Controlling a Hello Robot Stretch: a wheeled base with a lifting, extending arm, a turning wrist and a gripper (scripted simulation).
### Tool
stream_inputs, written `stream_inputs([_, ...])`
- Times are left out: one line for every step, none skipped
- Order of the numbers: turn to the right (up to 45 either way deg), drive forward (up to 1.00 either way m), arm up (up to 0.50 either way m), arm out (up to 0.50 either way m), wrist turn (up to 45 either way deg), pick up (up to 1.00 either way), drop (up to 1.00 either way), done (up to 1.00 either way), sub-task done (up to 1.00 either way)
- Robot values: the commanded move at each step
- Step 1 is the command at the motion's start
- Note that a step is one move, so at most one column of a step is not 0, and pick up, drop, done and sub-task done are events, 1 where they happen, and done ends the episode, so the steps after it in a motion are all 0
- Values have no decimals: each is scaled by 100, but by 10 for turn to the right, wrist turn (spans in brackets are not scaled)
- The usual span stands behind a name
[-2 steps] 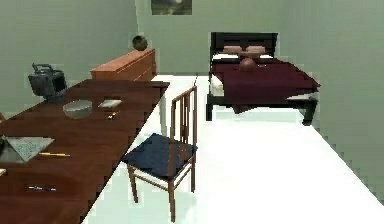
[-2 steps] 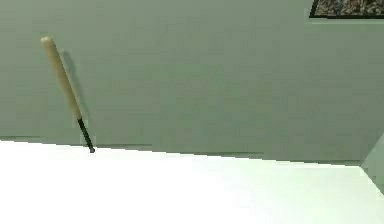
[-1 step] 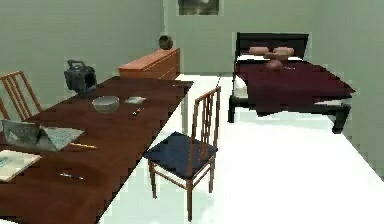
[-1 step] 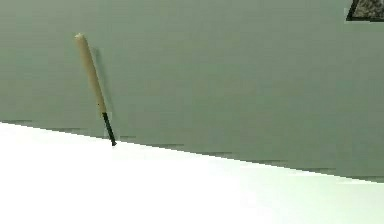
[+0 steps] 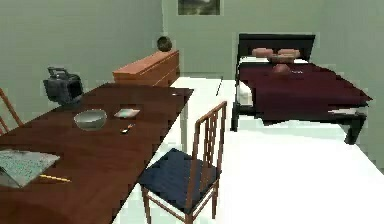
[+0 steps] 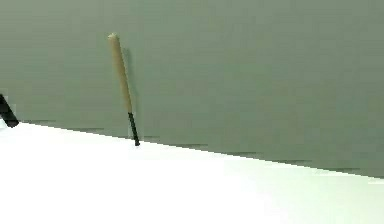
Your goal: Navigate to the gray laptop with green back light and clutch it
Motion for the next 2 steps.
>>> stream_inputs([-450,0,0,0,0,0,0,0,0])
stream_inputs([-450,0,0,0,0,0,0,0,0])
